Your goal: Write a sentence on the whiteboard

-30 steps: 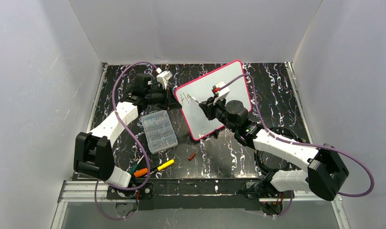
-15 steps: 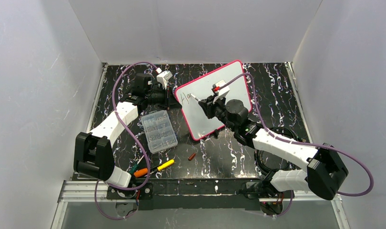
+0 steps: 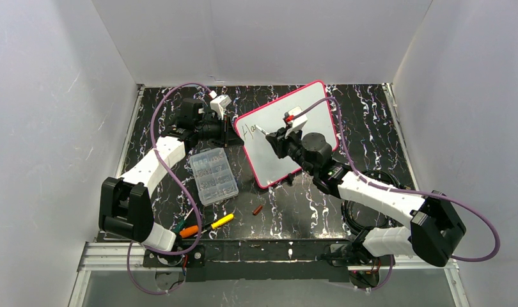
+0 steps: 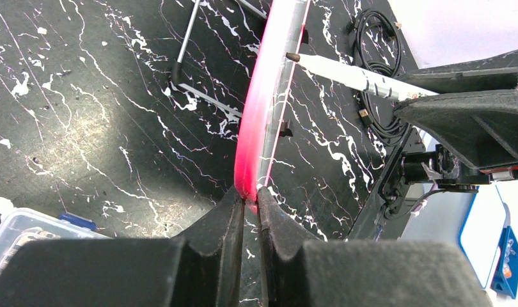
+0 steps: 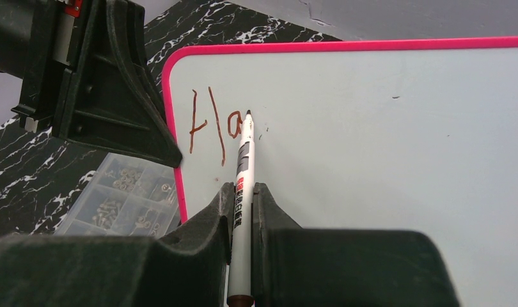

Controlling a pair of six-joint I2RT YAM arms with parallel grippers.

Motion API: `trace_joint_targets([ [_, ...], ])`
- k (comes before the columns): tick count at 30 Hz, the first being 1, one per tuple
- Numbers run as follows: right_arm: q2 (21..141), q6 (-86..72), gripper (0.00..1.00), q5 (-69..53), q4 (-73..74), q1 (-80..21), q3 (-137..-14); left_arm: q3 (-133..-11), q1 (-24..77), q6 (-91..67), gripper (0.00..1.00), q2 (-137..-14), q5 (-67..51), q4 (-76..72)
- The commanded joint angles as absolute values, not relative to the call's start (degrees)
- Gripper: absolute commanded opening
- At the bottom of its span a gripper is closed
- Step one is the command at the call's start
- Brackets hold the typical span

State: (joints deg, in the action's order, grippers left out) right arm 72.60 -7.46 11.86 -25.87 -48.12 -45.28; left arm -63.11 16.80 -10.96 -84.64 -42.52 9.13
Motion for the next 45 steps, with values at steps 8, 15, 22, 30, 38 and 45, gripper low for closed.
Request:
trace_joint_targets([
  [8,68.6,-10.9,0.01,13.4,-24.0,-48.9,-39.7,-64.2,17.7,-9.8,0.0,-82.6,-43.8,11.6],
  [15,67.1,-11.5,0.01,14.0,-23.7,-49.4,-38.1,-64.1,17.7,-9.7,0.0,-82.6,-43.8,11.6],
  [22,65.8,-10.6,0.01,13.9,-23.0,-49.6,-40.7,-64.1,17.7,-9.6,0.0,-82.5,-43.5,11.6],
  [30,64.6,-9.5,0.01,13.3,-22.6,-49.6,-43.6,-64.0,17.7,-9.7,0.0,-82.3,-43.7,11.6],
  [38,67.6,-7.8,0.01,10.7,-24.2,-48.7,-46.5,-64.1,17.8,-9.7,0.0,-82.3,-43.6,11.6],
  [45,70.0,-7.6,0.01,10.3,-26.8,-47.8,-47.5,-64.1,17.8,-9.6,0.0,-82.3,-43.8,11.6],
])
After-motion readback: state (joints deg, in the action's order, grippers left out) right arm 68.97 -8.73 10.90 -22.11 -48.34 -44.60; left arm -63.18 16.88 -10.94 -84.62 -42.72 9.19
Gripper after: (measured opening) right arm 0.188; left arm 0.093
